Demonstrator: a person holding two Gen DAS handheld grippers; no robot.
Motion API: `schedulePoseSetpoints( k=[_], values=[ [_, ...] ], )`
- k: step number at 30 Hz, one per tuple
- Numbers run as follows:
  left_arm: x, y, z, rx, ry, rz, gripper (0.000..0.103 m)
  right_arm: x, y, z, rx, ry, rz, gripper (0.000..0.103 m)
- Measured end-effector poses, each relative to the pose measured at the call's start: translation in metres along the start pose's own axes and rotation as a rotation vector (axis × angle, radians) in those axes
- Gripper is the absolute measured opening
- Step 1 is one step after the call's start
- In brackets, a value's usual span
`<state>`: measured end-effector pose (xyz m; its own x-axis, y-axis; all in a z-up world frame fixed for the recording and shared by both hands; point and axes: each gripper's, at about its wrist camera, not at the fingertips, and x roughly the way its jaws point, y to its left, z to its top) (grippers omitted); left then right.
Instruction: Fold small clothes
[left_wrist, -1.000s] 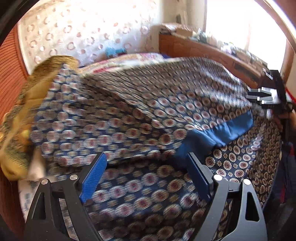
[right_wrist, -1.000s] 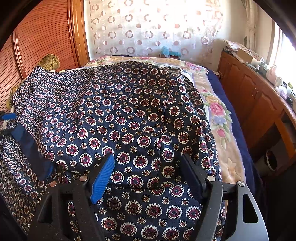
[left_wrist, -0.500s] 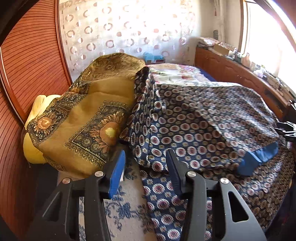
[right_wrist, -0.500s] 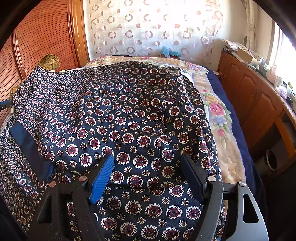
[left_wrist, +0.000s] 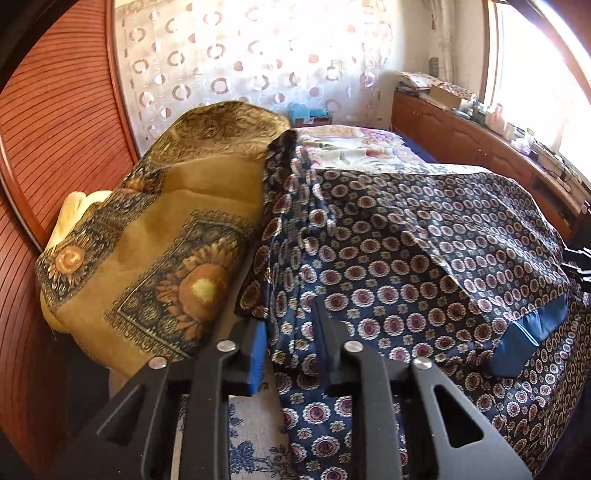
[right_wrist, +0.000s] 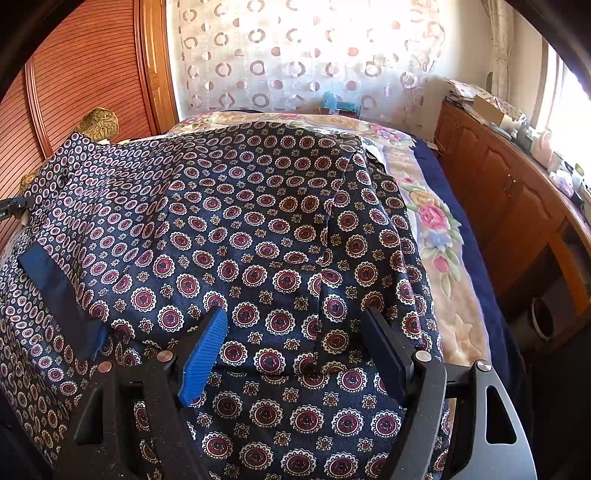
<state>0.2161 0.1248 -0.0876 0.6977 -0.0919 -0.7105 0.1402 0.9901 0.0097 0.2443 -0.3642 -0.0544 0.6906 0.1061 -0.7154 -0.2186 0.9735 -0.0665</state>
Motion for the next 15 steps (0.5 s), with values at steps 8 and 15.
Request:
schedulePoseSetpoints(
  k=[8, 15],
  values=[
    [0.01, -0.006, -0.001, 0.03, 0.03, 0.031, 0.019, -0.002, -0.001, 0.0, 0.007, -0.005, 0.005, 0.077],
    [0.012, 0.002, -0.002, 0.018, 0.04, 0.039, 0.019, -0.037, -0.027, 0.0, 0.095, -0.1, 0.024, 0.07]
  ],
)
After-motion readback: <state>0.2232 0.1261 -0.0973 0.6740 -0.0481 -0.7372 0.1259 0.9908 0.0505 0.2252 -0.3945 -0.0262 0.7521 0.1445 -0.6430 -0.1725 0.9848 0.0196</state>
